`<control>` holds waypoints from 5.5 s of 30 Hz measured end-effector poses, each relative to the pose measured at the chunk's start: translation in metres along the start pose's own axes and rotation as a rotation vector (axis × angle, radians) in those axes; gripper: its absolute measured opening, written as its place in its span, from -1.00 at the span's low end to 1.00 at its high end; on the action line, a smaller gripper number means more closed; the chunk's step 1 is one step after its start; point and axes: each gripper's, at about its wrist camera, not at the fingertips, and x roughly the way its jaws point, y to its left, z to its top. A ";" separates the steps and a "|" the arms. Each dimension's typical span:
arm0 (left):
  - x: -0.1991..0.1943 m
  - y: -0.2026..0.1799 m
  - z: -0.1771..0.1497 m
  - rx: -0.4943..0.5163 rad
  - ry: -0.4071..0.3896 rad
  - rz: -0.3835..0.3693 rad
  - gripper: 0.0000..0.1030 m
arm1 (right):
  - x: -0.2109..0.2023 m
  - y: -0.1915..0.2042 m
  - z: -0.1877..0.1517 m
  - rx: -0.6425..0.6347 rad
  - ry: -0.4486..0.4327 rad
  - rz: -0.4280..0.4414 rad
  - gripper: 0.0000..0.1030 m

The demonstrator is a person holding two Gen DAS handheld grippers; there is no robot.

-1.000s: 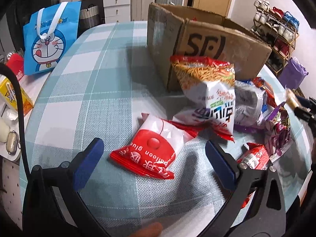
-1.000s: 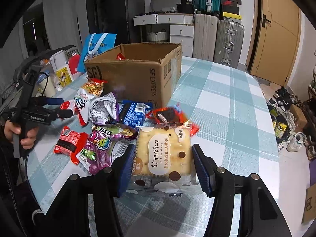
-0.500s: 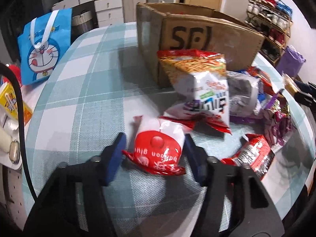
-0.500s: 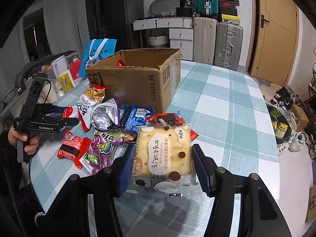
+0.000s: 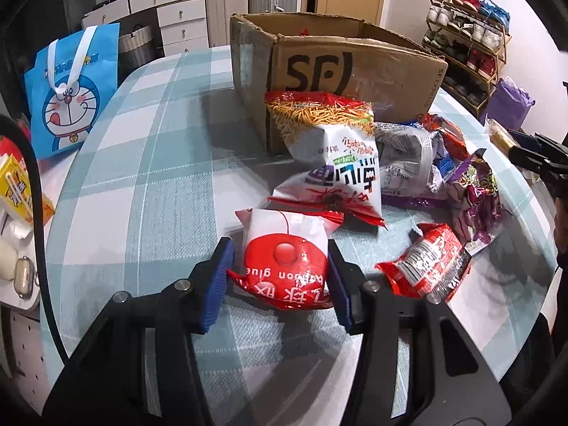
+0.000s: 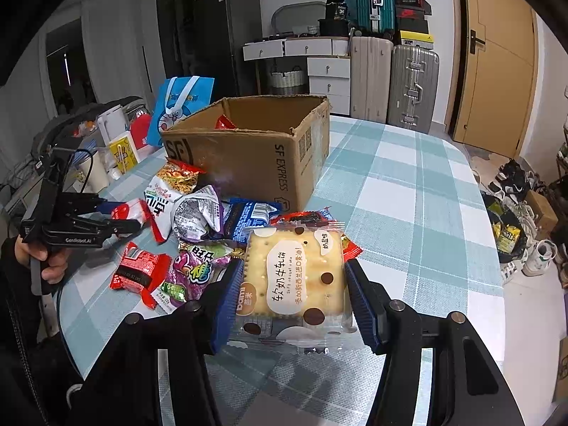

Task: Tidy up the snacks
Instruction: 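Carry both held packets over the box and open both tools, then withdraw both tools from the box toward the remaining snacks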

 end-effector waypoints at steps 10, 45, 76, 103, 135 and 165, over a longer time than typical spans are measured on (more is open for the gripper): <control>-0.032 0.009 0.000 -0.057 -0.090 -0.020 -0.07 | -0.008 0.005 0.004 -0.006 -0.049 0.009 0.12; -0.046 -0.021 0.124 -0.144 -0.310 -0.010 -0.07 | 0.004 0.010 0.084 0.072 -0.209 0.018 0.12; 0.024 -0.040 0.174 -0.085 -0.281 0.024 -0.07 | 0.072 0.011 0.130 0.072 -0.177 0.051 0.12; 0.042 -0.041 0.177 -0.070 -0.266 0.031 0.33 | 0.098 0.005 0.140 0.136 -0.168 0.090 0.46; -0.003 -0.027 0.073 -0.065 -0.175 0.042 0.98 | 0.032 -0.035 0.049 0.138 -0.049 -0.079 0.99; 0.036 -0.028 0.070 -0.086 -0.064 0.019 0.98 | 0.096 -0.047 0.027 0.149 0.163 -0.136 0.99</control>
